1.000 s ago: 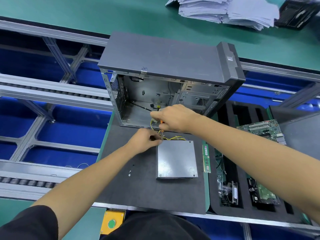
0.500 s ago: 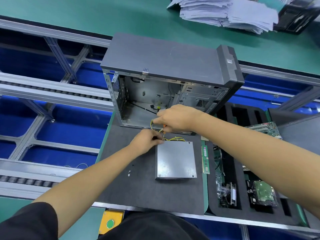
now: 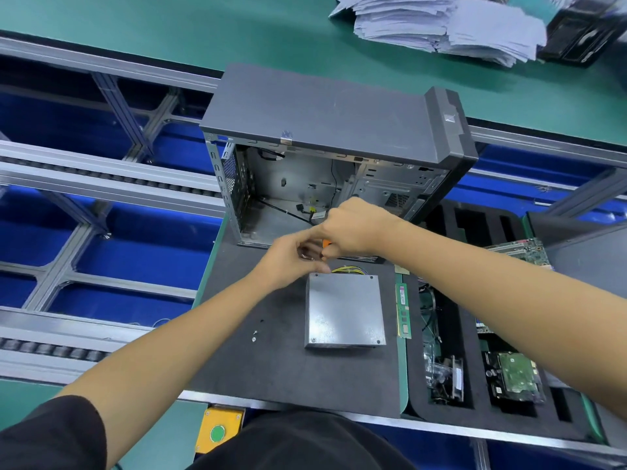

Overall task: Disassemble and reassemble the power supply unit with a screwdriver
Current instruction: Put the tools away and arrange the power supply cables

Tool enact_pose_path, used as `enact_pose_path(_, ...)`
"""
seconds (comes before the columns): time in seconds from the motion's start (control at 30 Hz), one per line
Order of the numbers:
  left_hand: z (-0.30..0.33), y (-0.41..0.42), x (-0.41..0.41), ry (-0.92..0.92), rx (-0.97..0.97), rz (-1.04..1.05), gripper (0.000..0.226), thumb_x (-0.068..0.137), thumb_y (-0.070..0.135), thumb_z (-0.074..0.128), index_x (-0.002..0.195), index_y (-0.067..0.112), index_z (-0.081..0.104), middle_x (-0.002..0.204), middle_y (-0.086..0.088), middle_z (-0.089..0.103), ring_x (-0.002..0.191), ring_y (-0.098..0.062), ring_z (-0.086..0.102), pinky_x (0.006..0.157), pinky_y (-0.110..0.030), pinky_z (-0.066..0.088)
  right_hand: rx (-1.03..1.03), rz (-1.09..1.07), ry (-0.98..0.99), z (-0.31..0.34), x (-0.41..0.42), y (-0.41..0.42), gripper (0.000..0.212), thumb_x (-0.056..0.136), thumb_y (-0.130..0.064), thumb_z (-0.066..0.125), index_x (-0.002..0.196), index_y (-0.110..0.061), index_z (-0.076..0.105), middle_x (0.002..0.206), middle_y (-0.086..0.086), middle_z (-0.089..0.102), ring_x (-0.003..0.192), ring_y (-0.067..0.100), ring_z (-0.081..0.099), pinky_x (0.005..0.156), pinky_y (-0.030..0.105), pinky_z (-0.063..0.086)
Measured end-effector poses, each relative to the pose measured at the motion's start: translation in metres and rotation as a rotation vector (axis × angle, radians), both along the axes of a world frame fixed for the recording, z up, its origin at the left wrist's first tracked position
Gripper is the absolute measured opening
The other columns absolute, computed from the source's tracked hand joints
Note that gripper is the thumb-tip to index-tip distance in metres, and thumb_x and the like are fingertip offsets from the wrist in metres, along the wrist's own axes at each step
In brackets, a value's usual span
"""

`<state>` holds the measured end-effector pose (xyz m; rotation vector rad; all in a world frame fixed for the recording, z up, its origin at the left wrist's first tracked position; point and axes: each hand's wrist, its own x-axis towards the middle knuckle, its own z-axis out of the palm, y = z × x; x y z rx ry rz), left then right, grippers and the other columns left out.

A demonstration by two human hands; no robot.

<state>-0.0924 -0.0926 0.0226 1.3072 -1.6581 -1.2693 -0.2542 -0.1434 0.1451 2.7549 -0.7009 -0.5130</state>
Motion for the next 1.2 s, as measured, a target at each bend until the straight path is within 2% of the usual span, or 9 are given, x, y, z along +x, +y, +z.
enact_pose_path(0.17,0.01,-0.004,-0.005,0.01,-0.041,0.052,0.023,0.071,0.02,0.091,0.077,0.031,0.072,0.079,0.013,0.076,0.073,0.002,0.067,0.07,-0.017,0.05,0.068,-0.054,-0.035,0.002,-0.002,0.001,0.028,0.093,-0.049,0.051,0.106,-0.026,0.045,0.082,0.001,0.065,0.06,0.027,0.053,0.05,0.03,0.033)
enact_pose_path(0.3,0.014,-0.002,0.002,0.017,-0.054,-0.056,0.04,0.086,0.002,0.076,0.085,0.042,0.074,0.084,0.009,0.077,0.082,0.001,0.069,0.075,-0.013,0.049,0.14,0.123,0.006,0.006,-0.001,0.001,0.021,0.1,-0.043,0.047,0.117,-0.033,0.039,0.09,-0.001,0.066,0.071,0.027,0.061,0.053,0.031,0.035)
enact_pose_path(0.4,0.016,-0.002,0.007,0.003,-0.04,-0.085,0.026,0.084,-0.004,0.074,0.096,0.019,0.073,0.087,-0.003,0.077,0.086,-0.007,0.07,0.078,-0.032,0.056,0.058,0.138,0.024,0.005,0.003,0.002,0.02,0.104,-0.042,0.039,0.117,-0.031,0.047,0.086,0.001,0.067,0.068,0.028,0.057,0.052,0.03,0.03)
enact_pose_path(0.5,0.019,-0.002,0.007,0.023,-0.008,-0.001,0.027,0.066,0.009,0.092,0.079,0.018,0.071,0.077,-0.006,0.075,0.073,-0.012,0.063,0.068,-0.041,0.055,0.02,0.065,0.015,0.001,0.016,0.008,0.021,0.103,-0.036,0.037,0.114,-0.026,0.052,0.075,0.004,0.058,0.062,0.029,0.048,0.052,0.031,0.03)
enact_pose_path(0.6,0.019,-0.003,0.007,-0.059,-0.027,0.034,0.025,0.064,0.027,0.096,0.069,0.031,0.072,0.066,0.005,0.071,0.062,-0.007,0.05,0.052,-0.03,0.043,0.042,-0.05,0.023,-0.002,0.027,0.011,0.021,0.1,-0.033,0.041,0.111,-0.024,0.056,0.073,0.001,0.056,0.055,0.023,0.043,0.049,0.029,0.027)
enact_pose_path(0.8,0.023,-0.002,0.01,-0.001,-0.088,-0.106,0.052,0.076,-0.013,0.078,0.089,0.037,0.076,0.07,0.006,0.067,0.072,0.0,0.053,0.065,-0.029,0.046,0.157,0.1,0.051,0.005,0.016,0.003,0.023,0.094,-0.031,0.047,0.116,-0.032,0.043,0.083,0.002,0.064,0.068,0.032,0.059,0.052,0.032,0.034)
enact_pose_path(0.9,0.029,-0.006,0.009,0.007,-0.062,-0.079,0.054,0.076,0.0,0.085,0.087,0.051,0.072,0.082,-0.001,0.075,0.077,-0.006,0.063,0.074,-0.031,0.052,0.185,-0.023,0.01,0.006,0.014,0.0,0.025,0.095,-0.031,0.052,0.12,-0.032,0.047,0.081,0.003,0.058,0.073,0.034,0.061,0.056,0.034,0.034)
enact_pose_path(1.03,0.025,-0.006,0.009,-0.066,-0.027,0.024,0.034,0.056,0.036,0.098,0.079,0.035,0.074,0.076,0.011,0.075,0.074,-0.003,0.071,0.07,-0.025,0.055,0.146,-0.175,-0.024,0.001,0.011,0.005,0.035,0.098,-0.034,0.048,0.133,-0.032,0.048,0.094,0.01,0.067,0.082,0.035,0.064,0.061,0.035,0.036)
enact_pose_path(1.2,0.021,-0.007,-0.002,-0.116,-0.034,0.037,0.033,0.059,0.03,0.099,0.071,0.031,0.068,0.064,0.018,0.067,0.059,0.002,0.056,0.061,-0.024,0.048,0.167,-0.248,-0.005,-0.002,0.009,0.007,0.025,0.099,-0.039,0.048,0.116,-0.021,0.05,0.088,0.005,0.062,0.067,0.026,0.048,0.06,0.034,0.035)
